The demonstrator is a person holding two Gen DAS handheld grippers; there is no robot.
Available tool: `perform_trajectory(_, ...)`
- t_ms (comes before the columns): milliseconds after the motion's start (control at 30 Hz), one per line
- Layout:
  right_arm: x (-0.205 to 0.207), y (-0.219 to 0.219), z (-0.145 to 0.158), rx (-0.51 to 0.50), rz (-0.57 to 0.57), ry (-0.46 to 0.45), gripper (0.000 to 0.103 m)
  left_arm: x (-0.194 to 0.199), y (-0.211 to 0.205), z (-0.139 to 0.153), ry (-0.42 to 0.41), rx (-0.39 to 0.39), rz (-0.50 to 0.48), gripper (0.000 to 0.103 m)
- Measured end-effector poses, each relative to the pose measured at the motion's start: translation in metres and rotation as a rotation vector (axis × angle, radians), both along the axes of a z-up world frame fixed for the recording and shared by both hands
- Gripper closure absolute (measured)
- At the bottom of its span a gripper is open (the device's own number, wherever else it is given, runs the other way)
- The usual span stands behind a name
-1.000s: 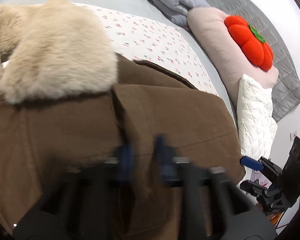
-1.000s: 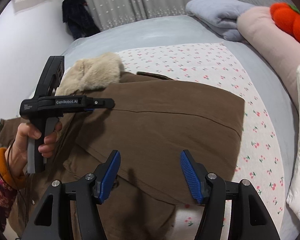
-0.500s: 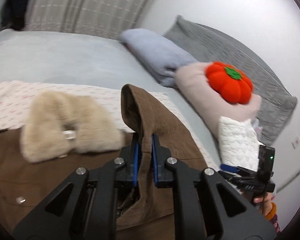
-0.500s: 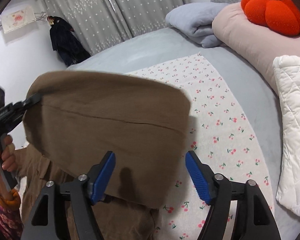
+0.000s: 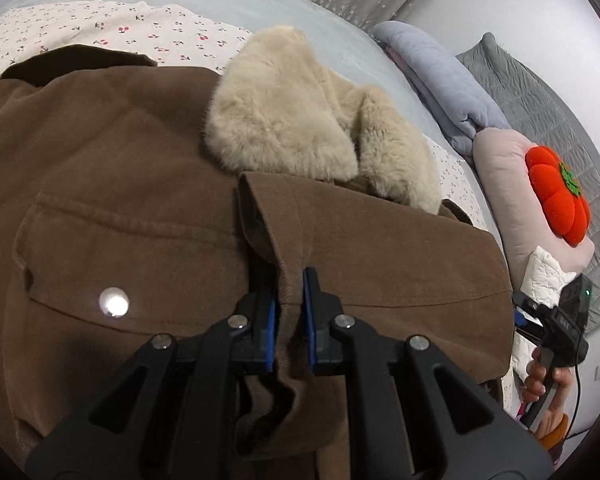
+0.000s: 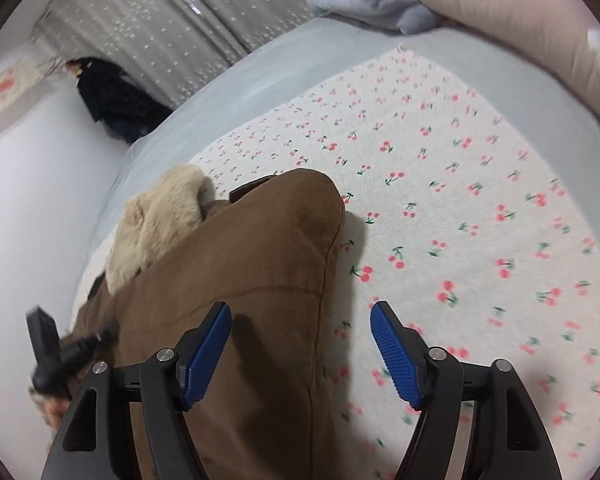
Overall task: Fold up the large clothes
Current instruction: 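Grasp the coat side edge with the left tool and fold it over the front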
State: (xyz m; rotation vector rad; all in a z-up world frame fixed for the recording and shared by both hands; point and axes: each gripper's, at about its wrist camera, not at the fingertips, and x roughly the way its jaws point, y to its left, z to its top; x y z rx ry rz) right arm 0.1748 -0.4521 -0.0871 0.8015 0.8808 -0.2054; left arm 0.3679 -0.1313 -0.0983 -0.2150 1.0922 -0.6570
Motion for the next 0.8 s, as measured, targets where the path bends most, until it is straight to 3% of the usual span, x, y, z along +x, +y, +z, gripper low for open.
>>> perform_trajectory(33,0.004,-0.003,-0.005,0.03,-0.007,-0.008,0.041,0.001,-0.001,0.001,-0.002,0.005,-0.003,0.09)
perform_trajectory(67,0.007,-0.006,-0.009,0.061,-0.018,-0.018,0.054,0.001,-0.001,0.002,-0.004,0.01,-0.005,0.09)
perform_trajectory(100,0.012,-0.009,-0.014,0.086,-0.029,-0.035,0.087,0.001,-0.002,0.005,-0.003,0.005,-0.011,0.09)
perform_trajectory(167,0.014,-0.009,-0.009,0.064,-0.048,-0.043,0.091,-0.002,0.0,0.016,-0.008,-0.028,-0.016,0.09)
perform_trajectory(200,0.011,-0.007,0.0,0.041,-0.055,-0.088,0.092,-0.004,0.002,0.024,-0.019,-0.051,-0.016,0.09)
perform_trajectory(267,0.011,-0.008,0.004,-0.009,-0.066,-0.117,0.092,-0.009,-0.001,0.034,-0.065,-0.053,-0.027,0.09)
perform_trajectory(300,0.018,-0.009,-0.004,-0.03,-0.055,-0.063,0.092,-0.009,-0.008,0.032,-0.071,-0.014,-0.039,0.09)
perform_trajectory(367,0.028,-0.003,-0.018,-0.082,-0.02,0.033,0.086,-0.01,-0.028,0.013,-0.066,0.146,-0.079,0.085)
perform_trajectory(433,0.028,0.001,-0.015,-0.14,-0.023,0.066,0.073,-0.014,-0.036,0.007,-0.088,0.234,-0.078,0.073)
perform_trajectory(500,0.021,0.004,0.0,-0.202,-0.038,0.065,0.054,-0.022,-0.032,0.017,-0.132,0.219,-0.062,0.059)
perform_trajectory(633,0.015,0.024,0.033,-0.35,0.0,0.055,0.054,-0.041,-0.024,0.042,-0.206,0.158,-0.051,0.053)
perform_trajectory(733,0.013,0.052,0.052,-0.439,0.072,0.03,0.054,-0.058,-0.027,0.044,-0.224,0.113,-0.128,0.053)
perform_trajectory(800,0.013,0.073,0.05,-0.462,0.136,0.028,0.054,-0.067,-0.036,0.028,-0.202,0.165,-0.196,0.053)
